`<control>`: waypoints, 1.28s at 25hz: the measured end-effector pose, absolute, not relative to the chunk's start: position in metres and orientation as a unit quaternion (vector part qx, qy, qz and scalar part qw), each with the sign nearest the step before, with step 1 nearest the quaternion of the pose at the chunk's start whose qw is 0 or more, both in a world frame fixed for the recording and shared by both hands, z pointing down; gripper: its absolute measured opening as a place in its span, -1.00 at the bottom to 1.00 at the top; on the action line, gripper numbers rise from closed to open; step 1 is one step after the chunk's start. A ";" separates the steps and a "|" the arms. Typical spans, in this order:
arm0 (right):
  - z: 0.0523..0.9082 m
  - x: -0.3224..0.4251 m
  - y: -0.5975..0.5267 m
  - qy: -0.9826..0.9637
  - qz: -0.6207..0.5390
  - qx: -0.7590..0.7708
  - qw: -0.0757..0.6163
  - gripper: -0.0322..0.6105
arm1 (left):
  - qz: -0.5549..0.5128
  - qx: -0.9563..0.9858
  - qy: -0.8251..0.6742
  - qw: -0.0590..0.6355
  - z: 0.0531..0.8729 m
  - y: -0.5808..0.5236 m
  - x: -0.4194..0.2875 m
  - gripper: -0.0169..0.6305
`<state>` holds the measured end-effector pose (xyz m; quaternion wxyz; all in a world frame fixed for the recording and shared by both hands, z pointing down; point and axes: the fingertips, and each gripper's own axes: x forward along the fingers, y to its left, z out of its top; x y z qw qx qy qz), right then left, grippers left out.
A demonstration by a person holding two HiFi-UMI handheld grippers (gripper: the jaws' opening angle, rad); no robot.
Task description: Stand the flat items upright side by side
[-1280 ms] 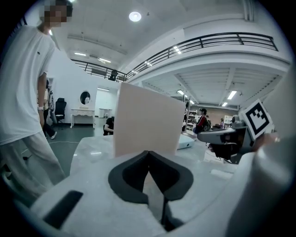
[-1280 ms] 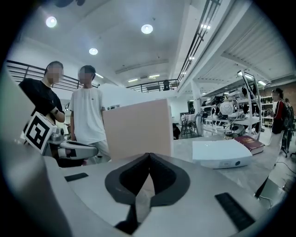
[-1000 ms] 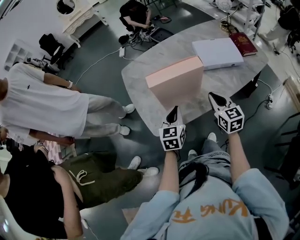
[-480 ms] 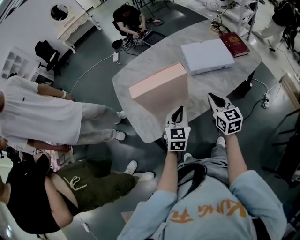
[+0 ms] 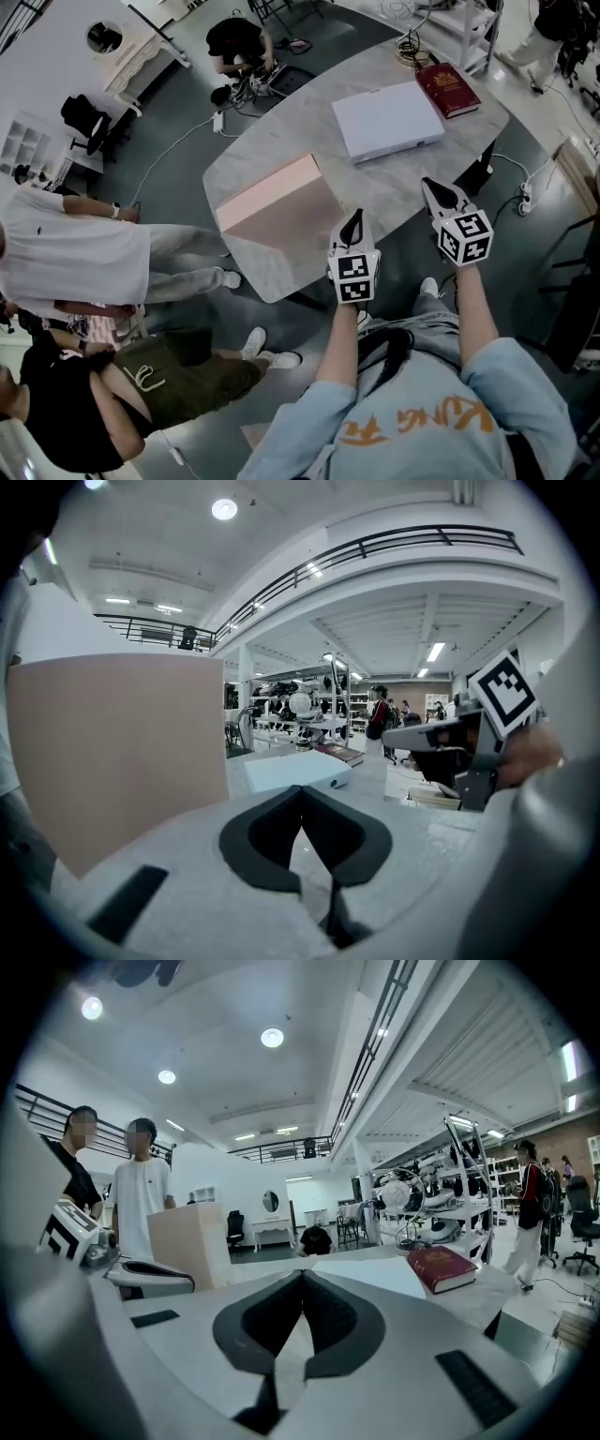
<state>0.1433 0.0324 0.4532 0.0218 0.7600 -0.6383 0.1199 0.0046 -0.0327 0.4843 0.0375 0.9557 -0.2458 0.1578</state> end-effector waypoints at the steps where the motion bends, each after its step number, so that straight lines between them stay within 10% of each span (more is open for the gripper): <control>1: 0.453 0.151 0.034 -0.639 0.118 0.760 0.022 -0.89 | 0.156 0.954 -0.251 0.041 0.485 -0.033 0.011 -0.91; 32: 0.423 0.281 0.030 -0.718 0.084 0.690 0.033 -0.89 | 0.120 0.910 -0.380 0.111 0.476 -0.028 0.120 -0.91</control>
